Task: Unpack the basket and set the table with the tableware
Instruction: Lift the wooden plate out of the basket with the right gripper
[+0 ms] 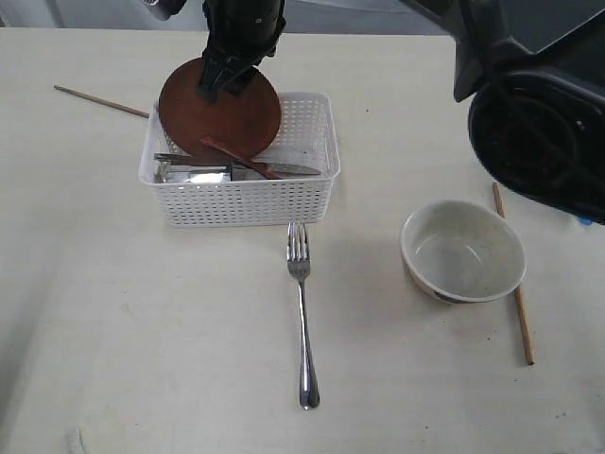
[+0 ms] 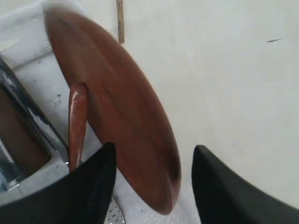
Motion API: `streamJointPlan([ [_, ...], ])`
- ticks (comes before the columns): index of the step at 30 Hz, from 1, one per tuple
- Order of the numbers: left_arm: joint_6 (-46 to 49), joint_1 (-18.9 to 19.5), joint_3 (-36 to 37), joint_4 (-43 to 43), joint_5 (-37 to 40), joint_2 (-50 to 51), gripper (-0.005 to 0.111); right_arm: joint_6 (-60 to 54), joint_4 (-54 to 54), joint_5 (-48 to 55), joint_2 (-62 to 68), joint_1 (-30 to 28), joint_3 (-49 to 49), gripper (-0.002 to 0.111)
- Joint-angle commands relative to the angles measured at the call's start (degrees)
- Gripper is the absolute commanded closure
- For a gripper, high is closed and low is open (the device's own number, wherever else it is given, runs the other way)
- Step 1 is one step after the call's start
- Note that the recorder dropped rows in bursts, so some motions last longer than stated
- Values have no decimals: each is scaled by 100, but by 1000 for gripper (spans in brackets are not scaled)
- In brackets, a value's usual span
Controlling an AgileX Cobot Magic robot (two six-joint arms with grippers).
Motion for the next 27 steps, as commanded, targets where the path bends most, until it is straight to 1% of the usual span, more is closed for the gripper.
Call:
streamJointPlan([
  [1, -26, 37, 17, 25, -38, -16, 105, -87, -8, -199, 66, -21, -2, 61],
  [2, -26, 37, 17, 25, -38, -16, 105, -87, -8, -186, 77, -21, -2, 63],
  [3, -26, 37, 17, 25, -38, -16, 105, -87, -8, -169, 102, -21, -2, 69],
  [7, -26, 37, 17, 25, -38, -16, 105, -96, -8, -131, 74, -21, -2, 109],
  [18, -26, 37, 17, 25, -38, -16, 105, -131, -85, -61, -671, -21, -2, 108],
  [21, -26, 37, 17, 25, -38, -16, 105, -8, -369, 33, -964, -21, -2, 108],
  [23, -26, 37, 17, 25, -38, -16, 105, 228, -747, 109, -1150, -48, -2, 108],
  [25, -26, 37, 17, 25, -38, -16, 105, 555, -1164, 225, -1326, -150, -2, 108],
  [27, -26, 37, 17, 25, -38, -16, 105, 874, -1282, 405, -1480, -389, -2, 109],
])
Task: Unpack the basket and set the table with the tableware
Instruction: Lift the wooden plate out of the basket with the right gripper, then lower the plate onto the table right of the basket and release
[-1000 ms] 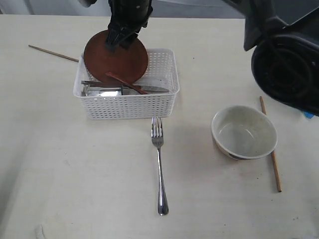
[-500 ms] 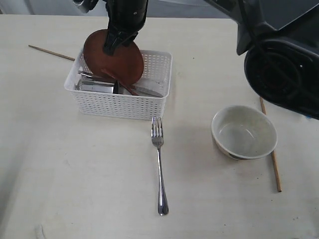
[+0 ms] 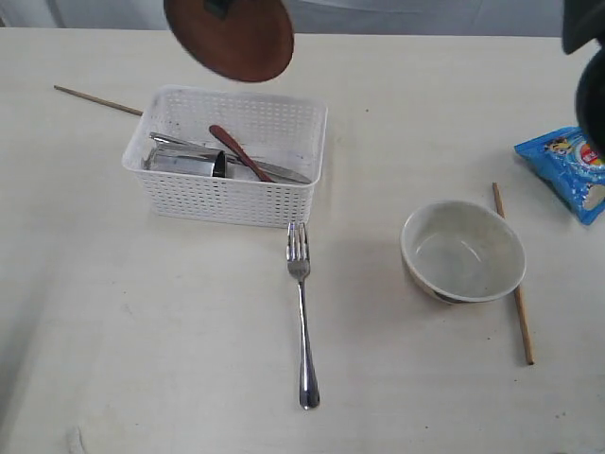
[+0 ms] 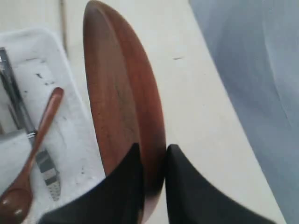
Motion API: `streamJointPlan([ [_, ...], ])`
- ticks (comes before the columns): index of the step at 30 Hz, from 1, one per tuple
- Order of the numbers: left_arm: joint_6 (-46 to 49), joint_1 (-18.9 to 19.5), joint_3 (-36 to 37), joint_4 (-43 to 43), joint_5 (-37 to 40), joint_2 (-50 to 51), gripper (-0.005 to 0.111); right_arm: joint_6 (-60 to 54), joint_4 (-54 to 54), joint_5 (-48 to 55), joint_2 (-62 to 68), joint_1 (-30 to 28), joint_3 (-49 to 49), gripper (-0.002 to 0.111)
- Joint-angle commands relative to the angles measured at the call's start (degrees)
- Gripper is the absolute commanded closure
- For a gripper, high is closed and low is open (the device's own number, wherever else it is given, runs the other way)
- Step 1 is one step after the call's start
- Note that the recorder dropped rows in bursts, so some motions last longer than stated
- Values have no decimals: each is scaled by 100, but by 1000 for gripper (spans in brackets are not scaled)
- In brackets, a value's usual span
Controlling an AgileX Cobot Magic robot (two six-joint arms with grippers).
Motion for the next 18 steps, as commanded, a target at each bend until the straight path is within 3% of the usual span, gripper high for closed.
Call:
streamJointPlan([
  [1, -26, 37, 17, 25, -38, -16, 105, 668, -456, 332, -388, -482, -26, 109],
  [5, -26, 37, 17, 25, -38, -16, 105, 1245, -96, 337, -472, -1307, -26, 109],
  [12, -26, 37, 17, 25, -38, -16, 105, 1545, 2564, 337, -422, -3200, 452, 109],
  [18, -26, 37, 17, 25, -38, -16, 105, 1453, 4069, 337, -241, -4386, 1422, 109],
])
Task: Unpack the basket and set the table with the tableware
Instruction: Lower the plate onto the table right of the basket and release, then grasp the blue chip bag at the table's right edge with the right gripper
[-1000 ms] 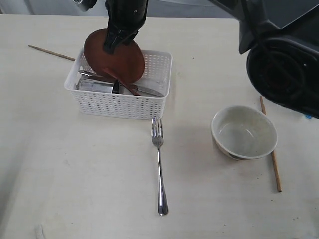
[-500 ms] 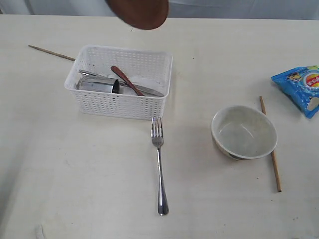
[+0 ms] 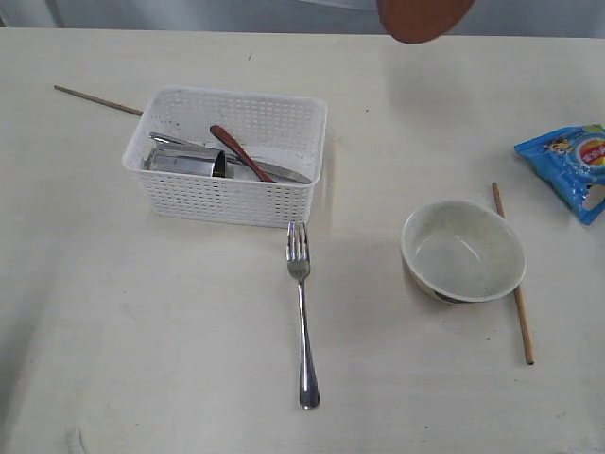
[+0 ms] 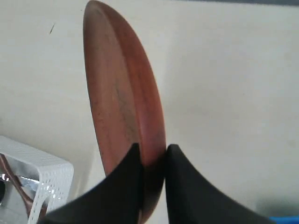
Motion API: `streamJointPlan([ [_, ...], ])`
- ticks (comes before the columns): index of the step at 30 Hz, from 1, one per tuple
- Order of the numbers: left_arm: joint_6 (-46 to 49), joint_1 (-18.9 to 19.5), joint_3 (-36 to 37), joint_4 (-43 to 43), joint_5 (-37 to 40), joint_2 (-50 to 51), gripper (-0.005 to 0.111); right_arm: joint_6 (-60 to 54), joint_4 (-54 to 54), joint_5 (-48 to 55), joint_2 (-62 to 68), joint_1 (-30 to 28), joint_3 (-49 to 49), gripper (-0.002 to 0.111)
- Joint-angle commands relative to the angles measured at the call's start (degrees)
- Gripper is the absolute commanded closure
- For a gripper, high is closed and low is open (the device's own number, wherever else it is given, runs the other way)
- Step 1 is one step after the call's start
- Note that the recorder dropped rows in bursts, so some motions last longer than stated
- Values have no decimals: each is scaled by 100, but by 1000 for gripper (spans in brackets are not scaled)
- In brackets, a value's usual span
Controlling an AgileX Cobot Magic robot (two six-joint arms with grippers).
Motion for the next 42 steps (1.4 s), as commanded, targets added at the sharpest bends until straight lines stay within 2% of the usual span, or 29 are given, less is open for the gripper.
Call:
streamJointPlan([
  [1, -26, 37, 17, 25, -38, -16, 105, -135, 988, -21, 130, -684, 705, 109],
  [5, -26, 37, 17, 25, -38, -16, 105, -616, 1587, -21, 283, -855, 1500, 109],
  [13, -26, 37, 17, 25, -38, -16, 105, -880, 1731, -306, 598, -820, 2370, 109],
  [22, -26, 37, 17, 25, -38, -16, 105, -853, 911, -379, 622, -805, 2528, 108],
  [24, -26, 37, 17, 25, -38, -16, 105, -853, 911, -392, 634, -805, 2528, 98],
  [28, -26, 37, 17, 25, -38, -16, 105, -853, 872, -417, 634, -805, 2528, 63],
  [30, -26, 37, 17, 25, -38, -16, 105, -802, 697, -392, 613, -805, 2493, 51],
  [35, -26, 37, 17, 25, -38, -16, 105, -514, -124, -377, 233, -848, 2336, 50],
  [42, -26, 37, 17, 25, -38, -16, 105, 922, -2414, -316, -293, -1076, 2389, 50],
])
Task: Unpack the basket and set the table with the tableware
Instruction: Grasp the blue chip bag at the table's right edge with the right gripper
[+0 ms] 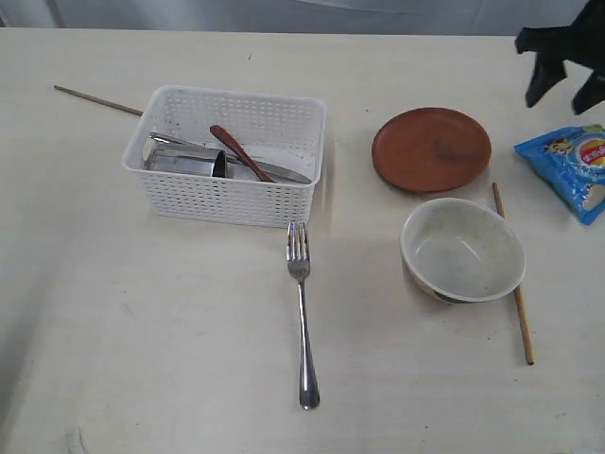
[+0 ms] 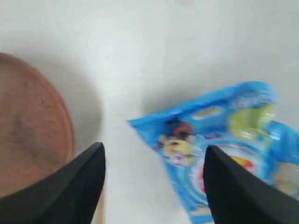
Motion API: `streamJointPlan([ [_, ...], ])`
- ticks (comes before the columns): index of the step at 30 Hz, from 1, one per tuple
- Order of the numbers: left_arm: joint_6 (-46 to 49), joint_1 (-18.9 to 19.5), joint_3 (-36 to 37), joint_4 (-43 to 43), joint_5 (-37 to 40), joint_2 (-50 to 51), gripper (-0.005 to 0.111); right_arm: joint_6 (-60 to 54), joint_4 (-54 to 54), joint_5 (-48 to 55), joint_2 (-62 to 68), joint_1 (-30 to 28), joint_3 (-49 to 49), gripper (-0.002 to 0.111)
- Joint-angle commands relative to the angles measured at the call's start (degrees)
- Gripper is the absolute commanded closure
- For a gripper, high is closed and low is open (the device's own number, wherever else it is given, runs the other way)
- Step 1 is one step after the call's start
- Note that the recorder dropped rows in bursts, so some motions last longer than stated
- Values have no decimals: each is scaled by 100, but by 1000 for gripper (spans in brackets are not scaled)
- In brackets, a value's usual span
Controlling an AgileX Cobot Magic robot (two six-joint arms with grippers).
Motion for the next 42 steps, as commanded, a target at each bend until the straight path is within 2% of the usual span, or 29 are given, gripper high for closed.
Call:
streamJointPlan([
  [1, -26, 37, 17, 25, -38, -16, 105, 688, -1231, 184, -197, -212, 99, 50],
  [7, -26, 37, 17, 25, -38, -16, 105, 665, -1402, 44, -159, -272, 783, 50],
  [18, -26, 37, 17, 25, -38, -16, 105, 651, -1402, -1249, -148, -272, 1432, 51],
  [20, -26, 37, 17, 25, -38, -16, 105, 627, -1402, -1306, -148, -272, 1429, 58],
  [22, -26, 37, 17, 25, -38, -16, 105, 566, -1459, -1306, -148, -272, 1429, 74],
  [25, -26, 37, 17, 25, -38, -16, 105, 457, -1462, -1232, -148, -272, 1429, 106],
  [26, -26, 37, 17, 25, -38, -16, 105, 432, -1462, -1206, -148, -272, 1429, 108],
  [39, -26, 37, 17, 25, -38, -16, 105, 275, -1081, -1178, -786, -261, 1383, 109],
  [42, -26, 37, 17, 25, -38, -16, 105, -131, -209, -1164, -989, -261, 1383, 109],
])
